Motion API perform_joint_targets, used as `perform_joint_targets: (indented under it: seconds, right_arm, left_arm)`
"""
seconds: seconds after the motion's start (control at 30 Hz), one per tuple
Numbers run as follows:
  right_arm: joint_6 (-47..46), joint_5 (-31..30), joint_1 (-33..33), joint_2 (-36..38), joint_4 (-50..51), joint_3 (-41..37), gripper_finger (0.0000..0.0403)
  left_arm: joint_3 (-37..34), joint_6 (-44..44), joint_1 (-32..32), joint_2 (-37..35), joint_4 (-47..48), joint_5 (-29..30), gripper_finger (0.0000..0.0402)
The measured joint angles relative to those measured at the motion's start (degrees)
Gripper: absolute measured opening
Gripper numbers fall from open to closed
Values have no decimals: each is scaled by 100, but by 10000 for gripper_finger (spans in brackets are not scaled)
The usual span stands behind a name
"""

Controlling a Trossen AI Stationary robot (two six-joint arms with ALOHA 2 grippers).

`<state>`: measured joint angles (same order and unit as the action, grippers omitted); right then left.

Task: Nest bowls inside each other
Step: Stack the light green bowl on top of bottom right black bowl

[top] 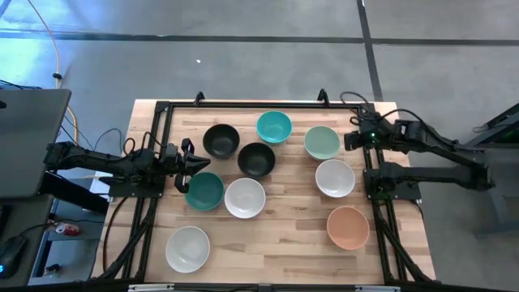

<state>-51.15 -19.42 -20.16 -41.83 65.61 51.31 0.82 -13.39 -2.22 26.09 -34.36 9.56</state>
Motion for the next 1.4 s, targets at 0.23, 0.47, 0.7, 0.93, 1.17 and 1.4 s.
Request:
perform_joint_targets:
  seconds: [0.23, 0.47, 0.7, 0.93, 1.17, 1.4]
  right_arm:
    - [569, -2, -248, -204, -708, 0, 192]
    - [746, 188, -246, -249, -767, 0, 192]
    - [977, 849, -243, -242, -1091, 0, 192]
    - [965, 784, -323, -270, -1273, 0, 192]
    - [122, 906, -854, -747, 118, 0, 192]
    - [295, 1001, -1251, -1300, -12, 0, 192]
  left_arm:
    - [0, 0, 1, 0, 0, 2, 15]
    - [0, -5, 0, 0, 32, 2, 15]
    - [0, 4, 0, 0, 38, 2, 15]
    - [0, -3, 2, 0, 166, -64, 15]
    - [0, -2, 1, 0, 180, -184, 15]
    - [0, 0, 2, 0, 202, -157, 15]
